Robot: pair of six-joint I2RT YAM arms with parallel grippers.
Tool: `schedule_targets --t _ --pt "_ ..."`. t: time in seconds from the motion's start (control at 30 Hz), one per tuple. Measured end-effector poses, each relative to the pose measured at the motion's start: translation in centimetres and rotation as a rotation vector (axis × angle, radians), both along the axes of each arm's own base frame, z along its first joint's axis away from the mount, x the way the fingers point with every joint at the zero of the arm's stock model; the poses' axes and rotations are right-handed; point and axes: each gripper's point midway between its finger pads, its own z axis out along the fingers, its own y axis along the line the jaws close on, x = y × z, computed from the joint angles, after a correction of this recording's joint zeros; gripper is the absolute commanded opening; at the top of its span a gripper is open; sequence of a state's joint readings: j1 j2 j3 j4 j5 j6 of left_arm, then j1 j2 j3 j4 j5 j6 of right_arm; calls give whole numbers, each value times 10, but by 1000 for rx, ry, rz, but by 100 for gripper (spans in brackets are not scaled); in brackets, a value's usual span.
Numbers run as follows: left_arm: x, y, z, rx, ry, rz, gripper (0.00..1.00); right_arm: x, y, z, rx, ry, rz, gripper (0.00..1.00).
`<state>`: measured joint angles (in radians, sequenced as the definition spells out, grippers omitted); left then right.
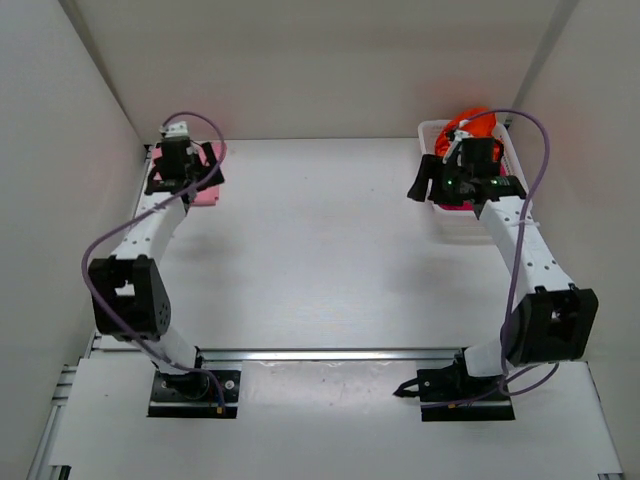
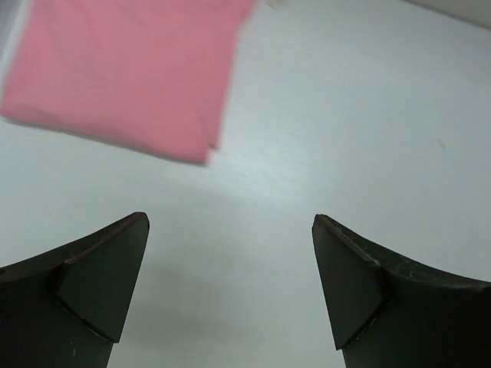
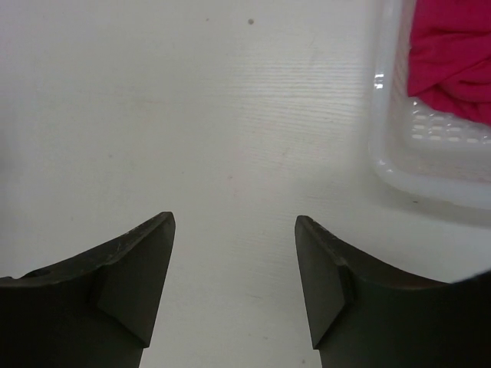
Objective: Fold and stack the t-shirts
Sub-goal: Grab crumpled tshirt from bin with the right arm
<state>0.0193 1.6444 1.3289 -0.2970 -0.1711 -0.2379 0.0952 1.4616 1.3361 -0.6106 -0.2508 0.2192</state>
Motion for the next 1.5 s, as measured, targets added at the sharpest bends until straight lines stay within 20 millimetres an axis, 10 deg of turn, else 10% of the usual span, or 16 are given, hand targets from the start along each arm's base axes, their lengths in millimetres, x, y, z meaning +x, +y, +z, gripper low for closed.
schedule_targets --t 0.2,0.43,0.67,0.87,1.23,1.3,1.4,1.5 --pt "-63 -102 10 -111 -37 -229 99 -6 -28 20 -40 -71 -60 68" --pt "-134 -112 7 -233 -63 -279 97 35 -79 23 -73 -78 -191 75" --pt "-165 -109 20 -272 -66 -327 25 140 -139 16 -94 -74 -301 76" --pt "-169 -111 30 -269 -89 -366 50 192 -173 -14 -125 -44 -357 77" --pt "-163 -118 -6 -279 27 -371 53 219 -196 -122 -84 99 -369 76" --pt "-162 -118 -8 -279 30 -371 54 222 -197 -136 -79 117 -369 64" --pt "-162 -120 -9 -275 36 -372 53 226 -195 -147 -76 125 -360 0" --pt "-163 -123 -9 -276 35 -377 54 230 -192 -142 -67 114 -363 0"
